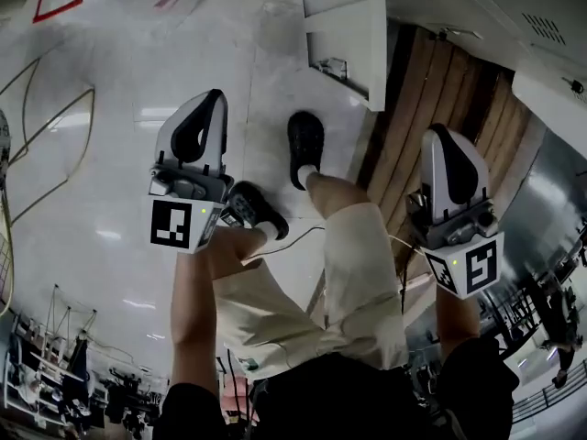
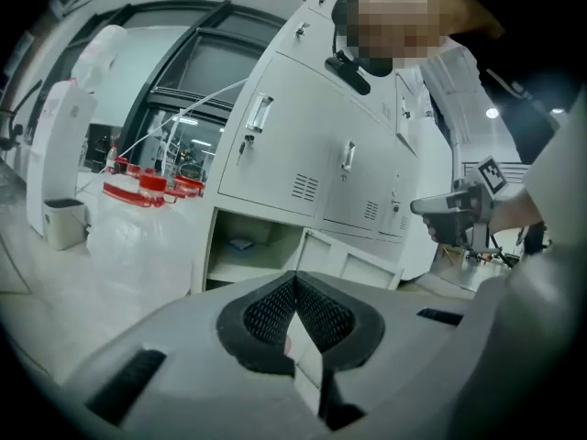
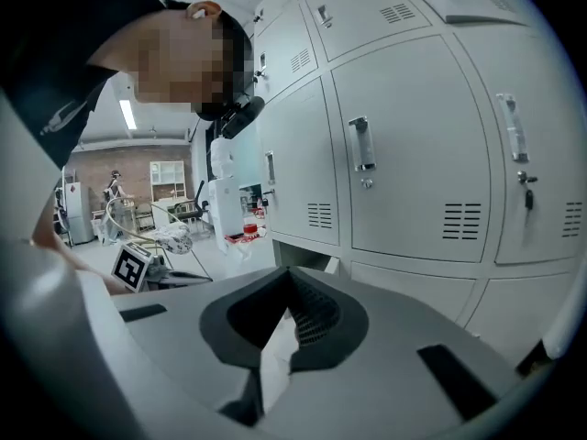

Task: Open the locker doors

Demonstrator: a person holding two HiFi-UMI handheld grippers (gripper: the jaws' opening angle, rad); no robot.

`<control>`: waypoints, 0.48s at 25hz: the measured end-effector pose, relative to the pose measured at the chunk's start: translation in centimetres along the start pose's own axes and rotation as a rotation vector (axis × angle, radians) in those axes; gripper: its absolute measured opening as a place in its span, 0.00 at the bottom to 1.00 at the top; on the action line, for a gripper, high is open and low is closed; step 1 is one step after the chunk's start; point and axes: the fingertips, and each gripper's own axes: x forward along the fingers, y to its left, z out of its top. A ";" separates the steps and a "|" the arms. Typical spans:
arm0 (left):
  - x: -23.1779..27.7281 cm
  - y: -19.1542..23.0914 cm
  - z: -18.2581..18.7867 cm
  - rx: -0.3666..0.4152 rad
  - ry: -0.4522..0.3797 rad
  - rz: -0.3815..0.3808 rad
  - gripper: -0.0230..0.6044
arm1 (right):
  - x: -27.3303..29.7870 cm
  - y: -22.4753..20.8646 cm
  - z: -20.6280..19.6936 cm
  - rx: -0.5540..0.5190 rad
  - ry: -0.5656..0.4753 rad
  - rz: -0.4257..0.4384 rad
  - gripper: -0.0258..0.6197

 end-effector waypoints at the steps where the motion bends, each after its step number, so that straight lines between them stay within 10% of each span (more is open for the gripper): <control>1: -0.7 -0.5 0.9 -0.002 0.013 0.009 0.06 | -0.2 0.7 0.7 0.002 0.009 0.010 0.05; 12: -7.0 -7.4 15.9 -0.009 -0.029 0.002 0.06 | -3.9 5.7 11.3 0.023 0.034 0.075 0.05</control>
